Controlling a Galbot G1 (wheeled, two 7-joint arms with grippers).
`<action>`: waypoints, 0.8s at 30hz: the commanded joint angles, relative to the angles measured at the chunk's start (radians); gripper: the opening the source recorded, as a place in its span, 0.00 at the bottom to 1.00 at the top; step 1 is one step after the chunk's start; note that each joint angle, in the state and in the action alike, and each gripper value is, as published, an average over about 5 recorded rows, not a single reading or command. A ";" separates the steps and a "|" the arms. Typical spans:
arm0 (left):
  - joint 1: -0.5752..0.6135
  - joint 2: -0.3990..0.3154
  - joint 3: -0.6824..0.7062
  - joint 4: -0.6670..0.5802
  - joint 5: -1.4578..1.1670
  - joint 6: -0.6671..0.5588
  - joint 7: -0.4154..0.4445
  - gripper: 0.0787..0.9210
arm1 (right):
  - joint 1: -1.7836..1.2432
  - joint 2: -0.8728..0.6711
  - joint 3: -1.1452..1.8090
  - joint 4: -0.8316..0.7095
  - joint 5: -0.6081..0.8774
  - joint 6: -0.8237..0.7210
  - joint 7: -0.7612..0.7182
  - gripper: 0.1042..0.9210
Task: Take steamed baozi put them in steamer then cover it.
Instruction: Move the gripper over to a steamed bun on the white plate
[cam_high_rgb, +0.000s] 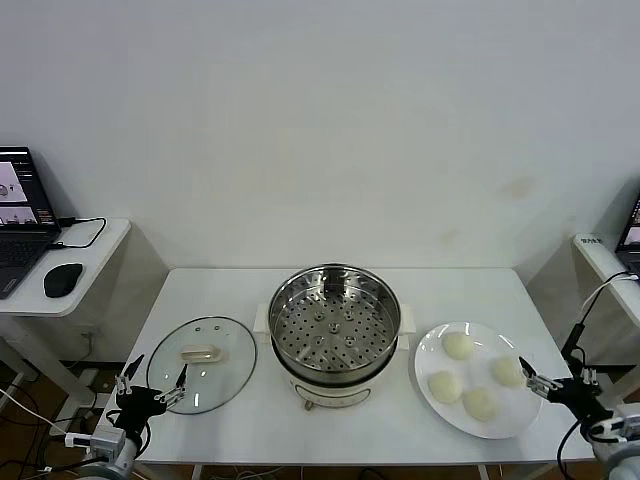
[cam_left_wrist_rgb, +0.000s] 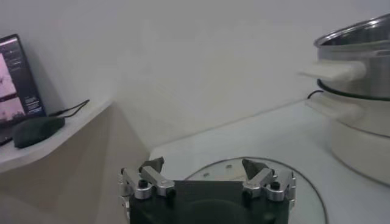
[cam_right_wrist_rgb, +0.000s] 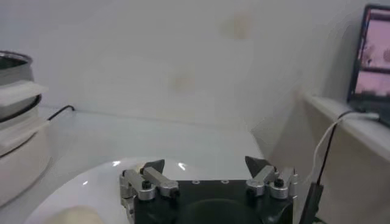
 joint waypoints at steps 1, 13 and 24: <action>0.038 -0.011 0.000 -0.047 0.038 -0.008 -0.004 0.88 | 0.151 -0.202 -0.051 -0.004 -0.179 -0.087 -0.132 0.88; 0.094 -0.048 -0.012 -0.115 0.075 -0.032 -0.012 0.88 | 0.452 -0.452 -0.213 -0.126 -0.587 -0.061 -0.852 0.88; 0.121 -0.058 -0.013 -0.144 0.091 -0.040 -0.011 0.88 | 0.882 -0.439 -0.722 -0.307 -0.828 0.111 -0.992 0.88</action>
